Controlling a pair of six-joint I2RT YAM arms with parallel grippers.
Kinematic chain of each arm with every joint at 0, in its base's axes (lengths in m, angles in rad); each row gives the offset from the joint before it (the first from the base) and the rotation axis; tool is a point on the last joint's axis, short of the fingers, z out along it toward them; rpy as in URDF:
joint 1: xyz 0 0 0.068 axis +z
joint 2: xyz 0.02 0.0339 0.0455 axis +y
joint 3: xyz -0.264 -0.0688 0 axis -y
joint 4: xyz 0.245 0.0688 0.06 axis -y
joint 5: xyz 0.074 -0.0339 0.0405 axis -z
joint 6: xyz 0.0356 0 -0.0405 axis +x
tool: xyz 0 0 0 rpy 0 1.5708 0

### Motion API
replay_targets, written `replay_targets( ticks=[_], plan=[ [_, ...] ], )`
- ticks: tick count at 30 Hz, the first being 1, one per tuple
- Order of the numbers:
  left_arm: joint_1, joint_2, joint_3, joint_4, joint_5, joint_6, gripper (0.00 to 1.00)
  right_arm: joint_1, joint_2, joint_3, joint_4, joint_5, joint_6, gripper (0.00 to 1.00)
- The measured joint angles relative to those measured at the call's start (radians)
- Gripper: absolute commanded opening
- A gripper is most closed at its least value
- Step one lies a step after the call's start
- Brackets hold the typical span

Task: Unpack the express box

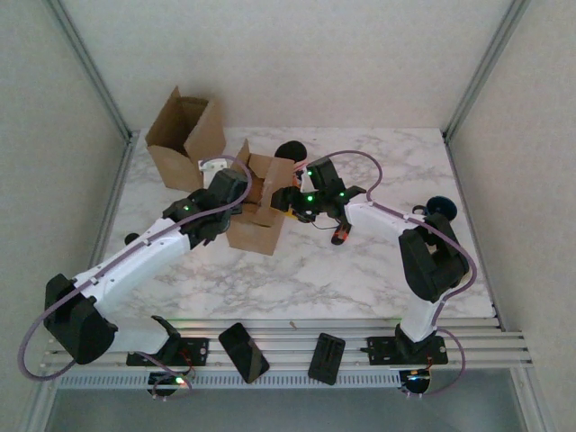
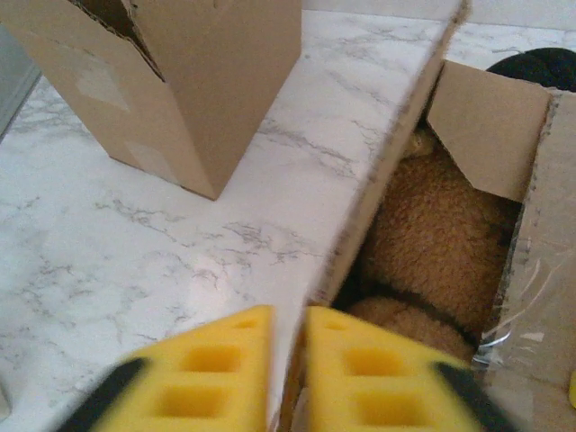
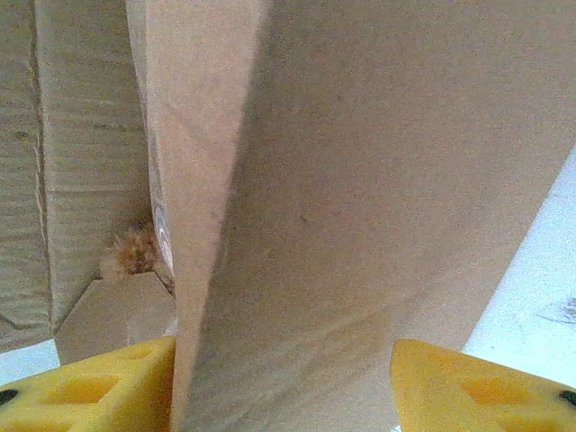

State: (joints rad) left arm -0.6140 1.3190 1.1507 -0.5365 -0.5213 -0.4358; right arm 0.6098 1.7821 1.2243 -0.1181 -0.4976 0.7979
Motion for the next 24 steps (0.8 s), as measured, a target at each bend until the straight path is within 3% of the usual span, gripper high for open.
replay_targets(
  ticks=[2,5,15,21,24],
  plan=[
    [0.012,0.000,-0.003,0.003,0.003,0.003,0.57,0.000,0.000,0.008,-0.013,0.005,-0.005,0.61],
    [0.030,0.003,-0.003,0.013,0.014,0.015,0.63,0.000,0.000,0.023,-0.036,0.018,-0.021,0.62],
    [0.112,0.146,0.058,0.125,0.101,0.098,0.55,-0.003,-0.011,0.028,-0.069,0.039,-0.037,0.62],
    [0.126,0.215,0.131,0.148,0.250,0.178,0.32,-0.012,-0.015,0.040,-0.108,0.061,-0.055,0.62],
    [0.124,0.223,0.136,0.151,0.347,0.201,0.01,-0.014,-0.015,0.048,-0.126,0.064,-0.068,0.62]
  ],
)
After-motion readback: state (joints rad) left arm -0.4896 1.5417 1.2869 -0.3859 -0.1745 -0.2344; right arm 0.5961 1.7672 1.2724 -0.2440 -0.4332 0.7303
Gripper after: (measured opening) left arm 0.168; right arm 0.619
